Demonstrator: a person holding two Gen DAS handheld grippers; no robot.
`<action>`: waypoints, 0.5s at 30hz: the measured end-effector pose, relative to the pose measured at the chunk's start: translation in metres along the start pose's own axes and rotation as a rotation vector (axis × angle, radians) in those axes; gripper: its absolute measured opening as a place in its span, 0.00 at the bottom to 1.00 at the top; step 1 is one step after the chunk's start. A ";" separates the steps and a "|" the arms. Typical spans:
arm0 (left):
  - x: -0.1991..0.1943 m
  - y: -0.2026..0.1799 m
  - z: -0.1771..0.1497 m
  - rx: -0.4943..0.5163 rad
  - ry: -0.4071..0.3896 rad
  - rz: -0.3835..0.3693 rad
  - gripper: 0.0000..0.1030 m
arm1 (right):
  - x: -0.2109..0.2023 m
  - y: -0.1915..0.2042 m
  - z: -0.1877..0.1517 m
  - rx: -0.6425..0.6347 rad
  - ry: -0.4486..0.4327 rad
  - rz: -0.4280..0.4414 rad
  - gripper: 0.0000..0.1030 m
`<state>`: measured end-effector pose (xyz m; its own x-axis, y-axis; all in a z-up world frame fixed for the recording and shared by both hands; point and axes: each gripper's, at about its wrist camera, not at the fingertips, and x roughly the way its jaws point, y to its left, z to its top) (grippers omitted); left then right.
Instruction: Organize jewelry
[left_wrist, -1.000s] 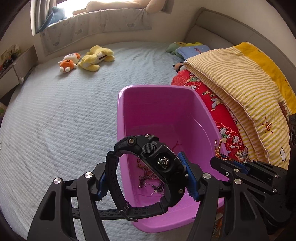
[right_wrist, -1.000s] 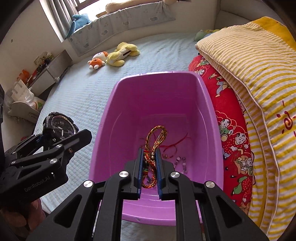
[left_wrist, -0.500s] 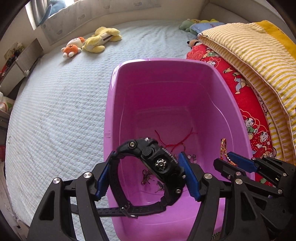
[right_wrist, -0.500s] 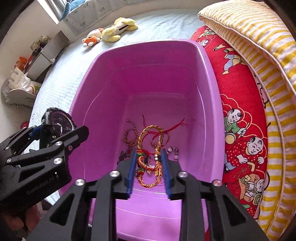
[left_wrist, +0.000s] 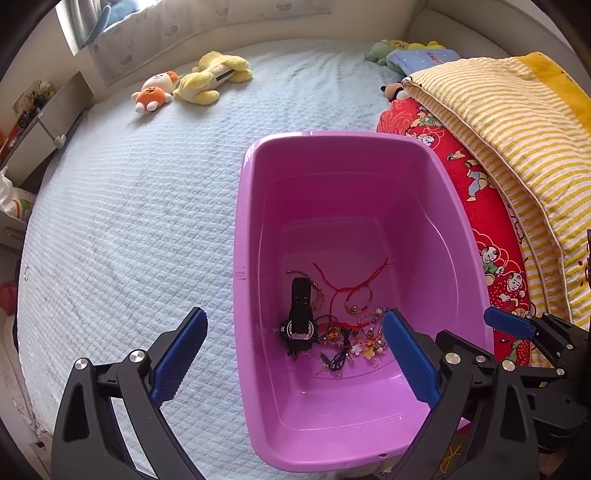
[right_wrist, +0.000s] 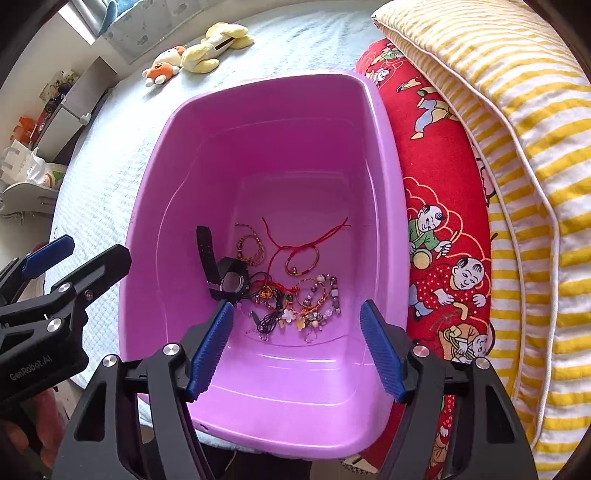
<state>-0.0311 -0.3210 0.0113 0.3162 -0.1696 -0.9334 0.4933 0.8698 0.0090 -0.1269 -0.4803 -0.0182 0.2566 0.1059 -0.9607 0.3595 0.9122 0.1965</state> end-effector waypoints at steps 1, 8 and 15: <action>-0.003 0.001 0.000 0.001 0.004 0.004 0.91 | -0.003 0.001 -0.001 0.002 0.009 0.000 0.67; -0.025 0.008 0.001 0.011 0.028 0.013 0.91 | -0.017 0.017 -0.010 0.032 0.073 -0.008 0.68; -0.042 0.012 -0.006 0.028 0.038 -0.002 0.91 | -0.030 0.031 -0.022 0.056 0.097 -0.013 0.68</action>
<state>-0.0432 -0.3002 0.0482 0.2849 -0.1530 -0.9463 0.5165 0.8561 0.0171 -0.1432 -0.4468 0.0124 0.1642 0.1348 -0.9772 0.4126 0.8904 0.1922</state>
